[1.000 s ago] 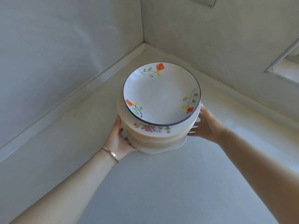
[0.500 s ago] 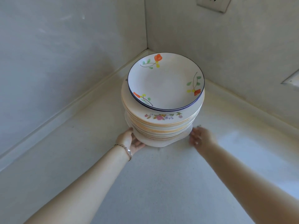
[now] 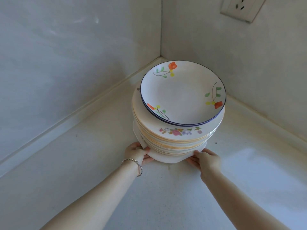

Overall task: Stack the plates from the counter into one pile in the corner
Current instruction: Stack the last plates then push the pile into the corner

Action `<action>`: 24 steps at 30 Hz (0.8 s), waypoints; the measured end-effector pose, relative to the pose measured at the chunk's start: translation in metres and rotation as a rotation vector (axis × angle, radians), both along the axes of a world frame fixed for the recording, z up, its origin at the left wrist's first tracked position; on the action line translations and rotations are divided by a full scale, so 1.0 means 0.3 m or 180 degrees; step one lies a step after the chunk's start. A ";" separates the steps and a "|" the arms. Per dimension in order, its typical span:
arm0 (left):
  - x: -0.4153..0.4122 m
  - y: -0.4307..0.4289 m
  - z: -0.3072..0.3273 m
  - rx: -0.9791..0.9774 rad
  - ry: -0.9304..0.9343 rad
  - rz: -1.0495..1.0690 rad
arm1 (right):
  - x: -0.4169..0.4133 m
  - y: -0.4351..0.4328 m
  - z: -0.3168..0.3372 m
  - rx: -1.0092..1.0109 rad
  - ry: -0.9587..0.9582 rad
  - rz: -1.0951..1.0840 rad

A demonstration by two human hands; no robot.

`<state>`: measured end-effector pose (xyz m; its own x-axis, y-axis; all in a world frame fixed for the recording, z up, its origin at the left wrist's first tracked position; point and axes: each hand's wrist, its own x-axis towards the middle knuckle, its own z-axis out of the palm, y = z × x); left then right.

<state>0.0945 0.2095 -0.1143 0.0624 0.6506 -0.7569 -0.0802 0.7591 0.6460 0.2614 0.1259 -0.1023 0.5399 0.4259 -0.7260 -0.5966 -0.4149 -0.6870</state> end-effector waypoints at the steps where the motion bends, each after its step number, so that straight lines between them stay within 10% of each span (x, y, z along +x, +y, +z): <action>1: 0.011 0.008 -0.003 -0.0005 -0.0002 0.0059 | 0.009 0.017 -0.002 -0.0013 0.0001 -0.0002; 24: 0.224 0.375 -0.014 0.0134 -0.0067 0.0629 | 0.234 0.562 -0.043 0.0135 -0.0359 0.0201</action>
<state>0.1617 0.3219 -0.1186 -0.0542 0.6827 -0.7287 -0.2389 0.6997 0.6733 0.3316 0.2947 -0.1153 0.5883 0.4906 -0.6428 -0.4883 -0.4182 -0.7660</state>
